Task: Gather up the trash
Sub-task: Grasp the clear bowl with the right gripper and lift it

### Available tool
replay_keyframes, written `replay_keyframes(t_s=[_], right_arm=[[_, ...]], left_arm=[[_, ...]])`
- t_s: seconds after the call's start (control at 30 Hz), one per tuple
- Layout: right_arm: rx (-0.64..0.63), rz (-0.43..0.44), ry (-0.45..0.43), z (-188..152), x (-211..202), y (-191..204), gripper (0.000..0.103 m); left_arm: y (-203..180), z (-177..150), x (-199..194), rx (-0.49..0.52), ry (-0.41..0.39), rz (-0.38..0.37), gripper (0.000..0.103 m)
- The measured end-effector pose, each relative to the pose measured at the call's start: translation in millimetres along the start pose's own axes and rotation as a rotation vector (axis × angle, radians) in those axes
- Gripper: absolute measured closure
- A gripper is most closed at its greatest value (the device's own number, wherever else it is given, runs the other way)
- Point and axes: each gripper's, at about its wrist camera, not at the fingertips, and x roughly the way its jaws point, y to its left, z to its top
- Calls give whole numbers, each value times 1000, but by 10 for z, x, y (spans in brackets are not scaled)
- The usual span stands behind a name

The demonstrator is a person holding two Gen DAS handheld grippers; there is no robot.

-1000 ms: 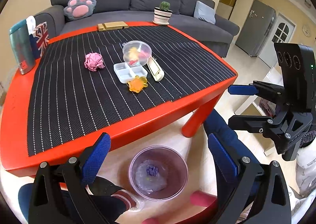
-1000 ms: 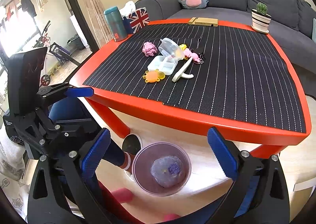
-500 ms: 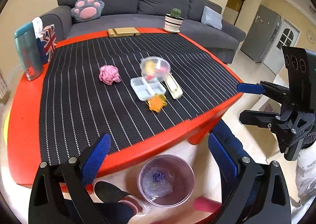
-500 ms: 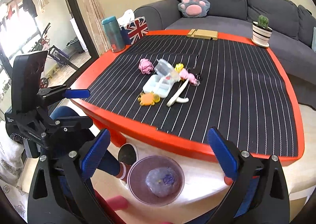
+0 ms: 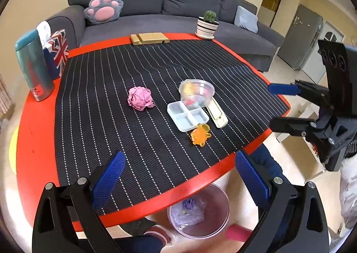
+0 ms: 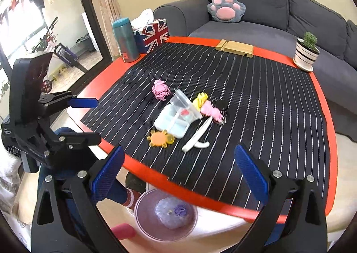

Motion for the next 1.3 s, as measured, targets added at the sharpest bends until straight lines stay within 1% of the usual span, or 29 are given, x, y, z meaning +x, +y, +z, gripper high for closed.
replay_keyframes(t_s=[0.33,0.57,0.77,0.8,0.83,0.93,0.97,1.07,1.1,1.13,1.23,1.3], right_arm=[[-78,-24,86,371,434,5,6],[-132,-13,153,520,775,2,6],[-183,-25,184,562,963,41,7],[-189,-26,186,565,977,44,12],[-194,-22,191,567,999,49,20],[-211,-21,205,562,1052,74,32],[-214,-18,207,562,1068,81,34],[-225,-17,216,556,1100,100,46],[-226,-18,218,555,1107,98,56],[-228,-21,218,554,1115,99,63],[-229,-19,208,549,1104,99,73],[-228,-16,200,556,1089,94,76]], left_arm=[[95,19,45,-9,15,8,8],[127,27,66,-15,16,8,8],[156,24,80,-19,18,10,8],[165,23,79,-20,19,10,8],[171,23,83,-22,20,10,8],[173,18,92,-20,22,10,8],[172,19,92,-21,21,9,8],[166,22,96,-22,21,9,8],[164,23,94,-21,21,9,8],[164,25,93,-20,20,9,8],[166,31,86,-20,18,9,8],[168,36,89,-19,18,10,8]])
